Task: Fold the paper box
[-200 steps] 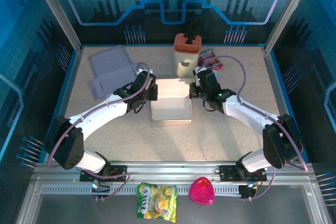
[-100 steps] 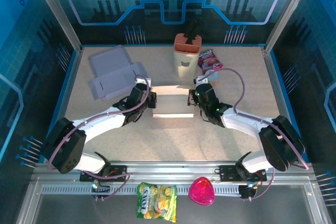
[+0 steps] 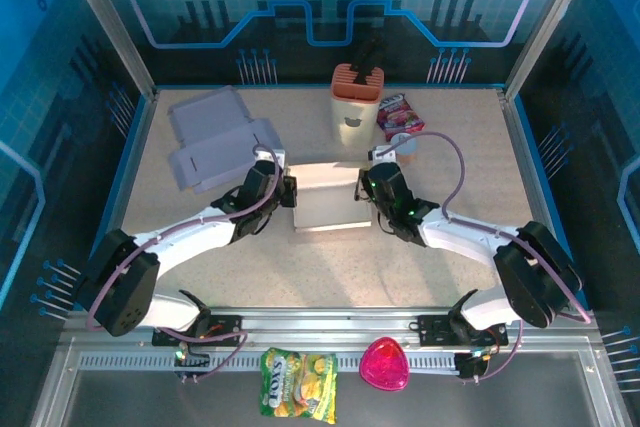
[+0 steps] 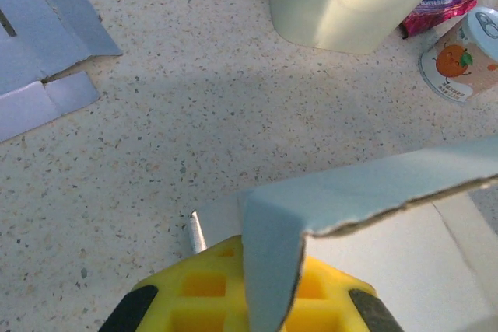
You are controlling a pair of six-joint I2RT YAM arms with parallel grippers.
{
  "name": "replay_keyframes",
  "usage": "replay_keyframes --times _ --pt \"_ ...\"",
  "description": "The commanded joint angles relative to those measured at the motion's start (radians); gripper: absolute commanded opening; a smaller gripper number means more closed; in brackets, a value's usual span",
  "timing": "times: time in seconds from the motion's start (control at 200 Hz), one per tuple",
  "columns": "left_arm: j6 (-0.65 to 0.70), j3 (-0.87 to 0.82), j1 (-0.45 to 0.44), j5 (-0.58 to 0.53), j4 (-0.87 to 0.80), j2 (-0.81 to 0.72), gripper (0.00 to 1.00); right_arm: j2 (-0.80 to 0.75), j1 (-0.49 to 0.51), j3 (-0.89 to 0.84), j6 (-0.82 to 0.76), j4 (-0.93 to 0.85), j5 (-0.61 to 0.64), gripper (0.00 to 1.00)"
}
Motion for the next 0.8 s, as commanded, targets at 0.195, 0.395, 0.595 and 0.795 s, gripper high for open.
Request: replay_keyframes --times 0.195,0.395,0.595,0.795 --pt "-0.02 0.095 -0.023 0.122 -0.019 0.024 0.0 0.062 0.057 0.093 0.083 -0.009 -0.078 0.0" --pt "-0.003 -0.008 -0.024 0.166 0.119 0.048 0.0 0.051 0.058 -0.042 0.045 0.176 -0.108 0.0" --pt "0.013 -0.081 -0.037 0.159 0.181 0.053 0.0 0.025 0.077 -0.088 0.016 0.178 -0.107 0.0" --pt "0.021 -0.124 -0.079 0.084 0.186 0.036 0.0 -0.02 0.084 -0.065 0.047 0.02 -0.069 0.06"
